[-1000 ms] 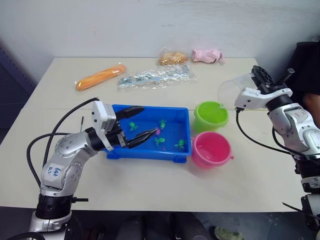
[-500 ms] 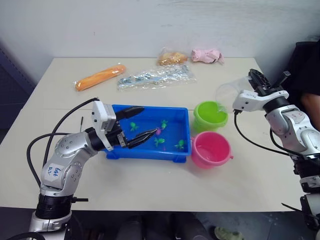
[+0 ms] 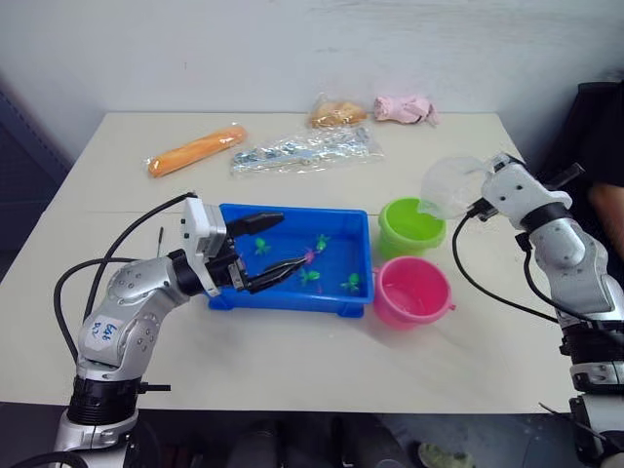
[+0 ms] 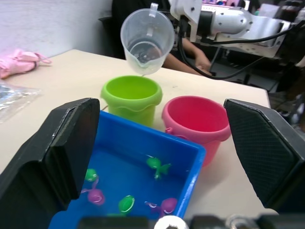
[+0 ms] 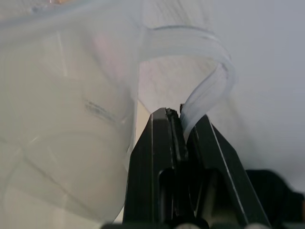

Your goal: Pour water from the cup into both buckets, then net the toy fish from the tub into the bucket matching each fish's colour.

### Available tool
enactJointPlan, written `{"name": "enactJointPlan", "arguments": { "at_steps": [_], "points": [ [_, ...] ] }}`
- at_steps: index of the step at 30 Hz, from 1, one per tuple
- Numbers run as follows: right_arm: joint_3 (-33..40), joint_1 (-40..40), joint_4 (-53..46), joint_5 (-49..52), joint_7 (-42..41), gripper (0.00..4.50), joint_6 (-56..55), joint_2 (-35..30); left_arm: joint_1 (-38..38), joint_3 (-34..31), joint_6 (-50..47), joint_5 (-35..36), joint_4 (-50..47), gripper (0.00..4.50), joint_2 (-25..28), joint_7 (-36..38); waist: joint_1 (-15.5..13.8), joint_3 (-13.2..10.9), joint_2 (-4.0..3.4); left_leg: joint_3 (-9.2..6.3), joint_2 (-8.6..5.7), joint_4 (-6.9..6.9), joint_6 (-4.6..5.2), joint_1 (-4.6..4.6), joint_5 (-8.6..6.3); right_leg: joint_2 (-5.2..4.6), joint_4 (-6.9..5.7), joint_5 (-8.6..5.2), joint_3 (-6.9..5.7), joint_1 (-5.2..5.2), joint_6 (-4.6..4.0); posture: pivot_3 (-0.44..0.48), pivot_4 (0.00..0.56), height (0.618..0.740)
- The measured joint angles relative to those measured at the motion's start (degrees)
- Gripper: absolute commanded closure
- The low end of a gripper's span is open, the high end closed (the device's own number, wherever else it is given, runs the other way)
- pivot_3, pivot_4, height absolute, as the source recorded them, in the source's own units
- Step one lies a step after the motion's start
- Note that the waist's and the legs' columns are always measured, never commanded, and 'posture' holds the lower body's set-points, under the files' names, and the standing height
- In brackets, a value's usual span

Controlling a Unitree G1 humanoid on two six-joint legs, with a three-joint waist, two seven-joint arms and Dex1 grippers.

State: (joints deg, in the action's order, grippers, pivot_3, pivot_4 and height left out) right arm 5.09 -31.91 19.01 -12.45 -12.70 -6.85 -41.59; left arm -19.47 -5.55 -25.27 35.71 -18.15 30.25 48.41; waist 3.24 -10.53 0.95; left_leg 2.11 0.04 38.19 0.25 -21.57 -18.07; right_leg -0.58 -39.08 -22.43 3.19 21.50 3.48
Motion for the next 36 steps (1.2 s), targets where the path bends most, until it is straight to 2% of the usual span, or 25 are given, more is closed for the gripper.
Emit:
{"name": "enactJointPlan", "arguments": {
  "at_steps": [2, 7, 10, 13, 25, 36],
  "points": [
    [2.7, 1.2, -1.3, 5.3, -2.9, 4.48, 3.5, 1.3, -0.3, 0.2, -0.6, 0.7, -0.1, 0.0, 0.5, 1.2, 0.0, 0.0, 0.0, -0.01, 0.0, -0.01, 0.0, 0.0, 0.0, -0.01, 0.0, 0.0, -0.01, -0.01, 0.0, 0.0, 0.15, 0.74],
    [14.7, 6.1, -5.1, 22.6, -8.2, 4.48, 18.1, 4.6, -0.2, 1.1, -3.1, 2.9, -1.9, 0.0, 2.6, 4.7, -0.2, 0.0, 0.0, -0.02, 0.01, -0.03, 0.01, 0.0, 0.0, -0.02, 0.04, 0.0, -0.01, -0.04, 0.0, 0.0, 0.15, 0.74],
    [21.0, 9.6, -5.6, 30.1, -7.7, 4.48, 25.8, 7.8, -0.2, 2.0, -4.9, 4.8, -4.3, 0.0, 4.0, 6.5, -0.2, 0.0, 0.0, -0.03, 0.01, -0.04, 0.02, 0.01, 0.0, -0.02, 0.04, 0.0, -0.02, -0.05, 0.0, 0.0, 0.15, 0.74],
    [24.1, 12.9, -4.6, 32.2, -6.0, 4.48, 27.1, 9.8, -0.2, 2.7, -6.2, 6.4, -6.4, 0.0, 3.8, 6.7, -0.2, 0.0, 0.0, -0.03, 0.0, -0.05, 0.02, 0.02, 0.0, -0.02, 0.04, 0.0, -0.01, -0.05, 0.0, 0.0, 0.15, 0.74],
    [24.3, 19.3, 2.4, 30.9, -3.9, 4.48, 18.2, 13.8, -0.7, 3.4, -6.3, 6.6, -6.6, 0.0, 2.0, 4.2, -0.1, 0.0, 0.0, 0.01, 0.0, -0.08, -0.03, 0.12, 0.05, 0.03, -0.05, 0.0, 0.05, -0.06, 0.0, 0.0, 0.15, 0.74],
    [20.6, 24.0, -0.9, 27.9, -3.7, 4.48, 11.9, 15.3, -0.5, 3.4, -5.2, 5.4, -6.0, 0.0, 2.4, 4.2, 0.0, 0.0, 0.0, 0.0, 0.0, -0.1, -0.04, 0.19, 0.05, 0.03, -0.05, 0.0, 0.05, -0.12, 0.0, 0.0, 0.15, 0.74]
  ]
}}
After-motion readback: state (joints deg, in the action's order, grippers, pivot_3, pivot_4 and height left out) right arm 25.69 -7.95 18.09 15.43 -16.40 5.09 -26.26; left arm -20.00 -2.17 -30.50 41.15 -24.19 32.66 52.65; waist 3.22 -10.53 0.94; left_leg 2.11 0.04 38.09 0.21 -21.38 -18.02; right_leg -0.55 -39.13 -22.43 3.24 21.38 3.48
